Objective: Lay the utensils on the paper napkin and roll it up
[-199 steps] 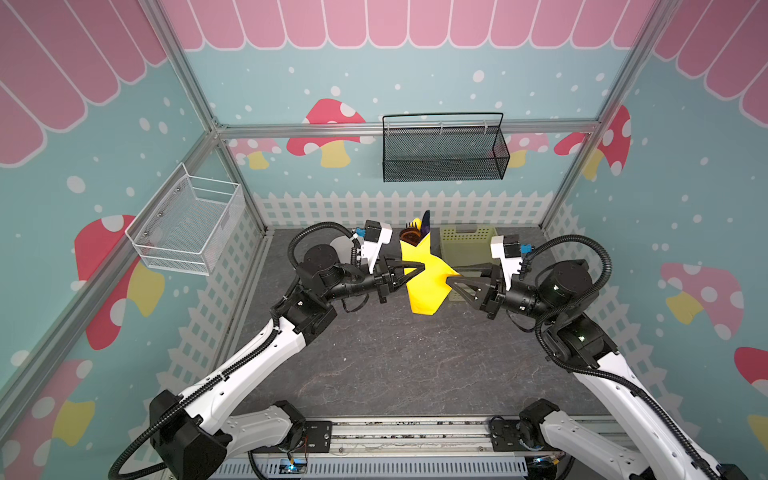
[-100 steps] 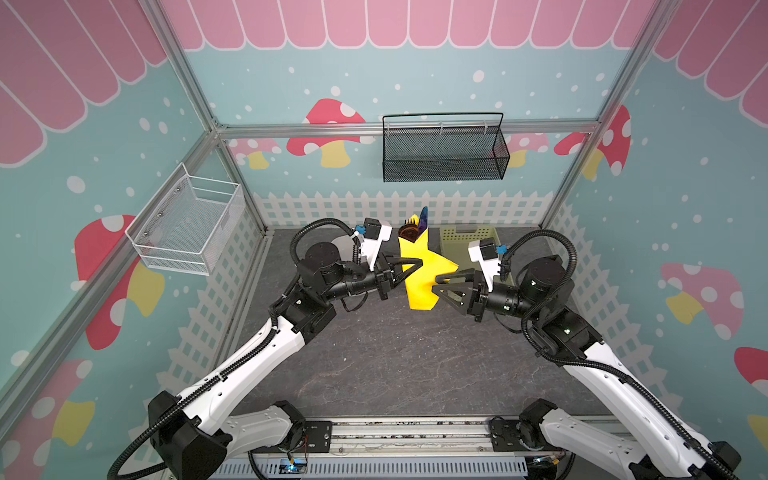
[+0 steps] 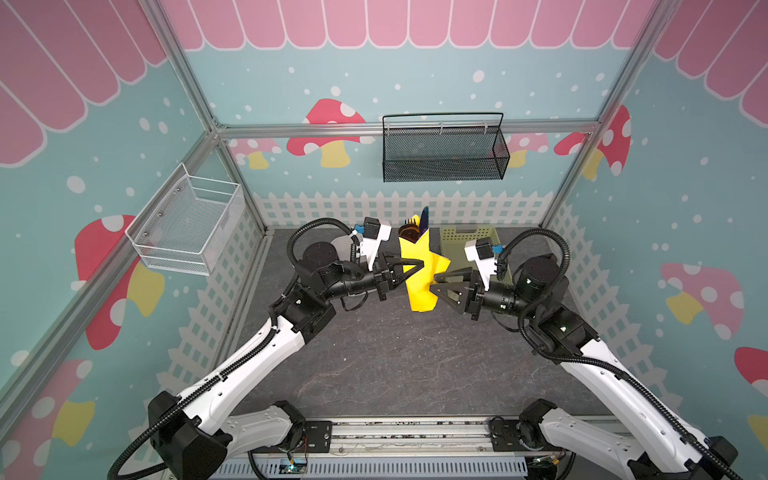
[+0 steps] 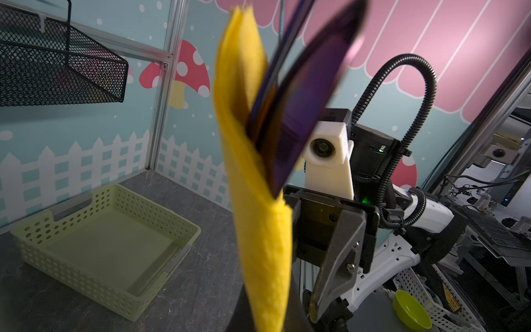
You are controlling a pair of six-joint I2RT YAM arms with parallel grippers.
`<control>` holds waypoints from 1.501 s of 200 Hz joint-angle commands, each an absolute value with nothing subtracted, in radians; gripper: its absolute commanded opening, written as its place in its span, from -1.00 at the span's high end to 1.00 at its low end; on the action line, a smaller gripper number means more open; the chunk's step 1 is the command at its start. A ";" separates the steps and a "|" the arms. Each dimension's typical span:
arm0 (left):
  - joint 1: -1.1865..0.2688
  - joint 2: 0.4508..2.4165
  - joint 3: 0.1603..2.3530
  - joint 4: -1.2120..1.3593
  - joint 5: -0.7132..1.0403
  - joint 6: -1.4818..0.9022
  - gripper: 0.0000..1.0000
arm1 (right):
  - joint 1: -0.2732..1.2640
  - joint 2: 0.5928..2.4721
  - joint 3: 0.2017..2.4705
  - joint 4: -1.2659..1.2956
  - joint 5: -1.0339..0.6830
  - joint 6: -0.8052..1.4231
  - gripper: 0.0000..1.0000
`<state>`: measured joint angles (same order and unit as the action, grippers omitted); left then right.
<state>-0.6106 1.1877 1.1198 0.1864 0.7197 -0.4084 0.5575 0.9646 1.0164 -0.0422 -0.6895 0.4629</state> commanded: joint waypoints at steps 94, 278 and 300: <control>-0.607 1.175 1.137 0.288 0.733 -0.447 1.00 | 0.569 0.965 0.964 0.011 -0.784 0.466 0.24; -0.606 1.240 1.147 0.424 0.822 -0.569 1.00 | 0.615 1.029 1.007 0.093 -0.821 0.463 0.47; -0.607 1.248 1.148 0.428 0.826 -0.572 1.00 | 0.625 1.037 1.016 0.095 -0.822 0.460 0.49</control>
